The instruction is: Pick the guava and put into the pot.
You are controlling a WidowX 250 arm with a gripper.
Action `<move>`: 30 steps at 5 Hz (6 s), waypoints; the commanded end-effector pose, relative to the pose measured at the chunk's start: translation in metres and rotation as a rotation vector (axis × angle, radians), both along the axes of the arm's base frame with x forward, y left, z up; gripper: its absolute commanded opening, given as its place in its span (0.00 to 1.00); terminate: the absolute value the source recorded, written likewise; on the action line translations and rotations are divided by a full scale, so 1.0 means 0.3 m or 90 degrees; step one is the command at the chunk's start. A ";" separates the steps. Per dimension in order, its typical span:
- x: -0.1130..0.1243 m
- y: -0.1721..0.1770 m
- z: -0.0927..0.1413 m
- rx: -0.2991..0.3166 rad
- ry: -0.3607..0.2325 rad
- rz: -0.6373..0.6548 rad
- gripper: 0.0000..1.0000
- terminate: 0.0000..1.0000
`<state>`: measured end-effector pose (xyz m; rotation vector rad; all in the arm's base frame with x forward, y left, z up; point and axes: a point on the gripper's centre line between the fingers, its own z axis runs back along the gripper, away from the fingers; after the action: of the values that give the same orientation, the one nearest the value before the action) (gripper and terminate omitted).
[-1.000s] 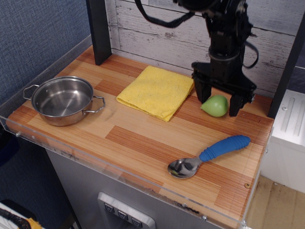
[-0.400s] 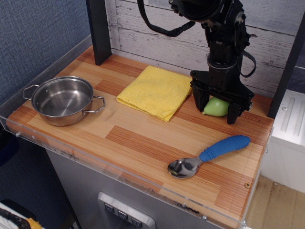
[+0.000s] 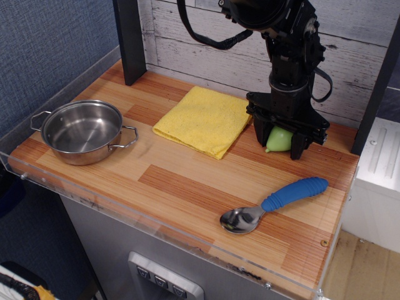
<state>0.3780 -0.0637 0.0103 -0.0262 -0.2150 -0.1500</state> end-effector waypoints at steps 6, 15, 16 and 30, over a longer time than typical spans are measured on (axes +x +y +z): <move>-0.276 0.295 0.496 -0.058 -0.106 0.046 0.00 0.00; -0.463 0.839 0.177 -0.013 -0.045 0.244 0.00 0.00; -0.423 0.839 0.156 -0.007 -0.047 0.227 0.00 0.00; -0.353 0.681 0.165 -0.024 0.035 0.240 1.00 0.00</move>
<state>0.2726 0.1405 0.0402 -0.0544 -0.1058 0.2339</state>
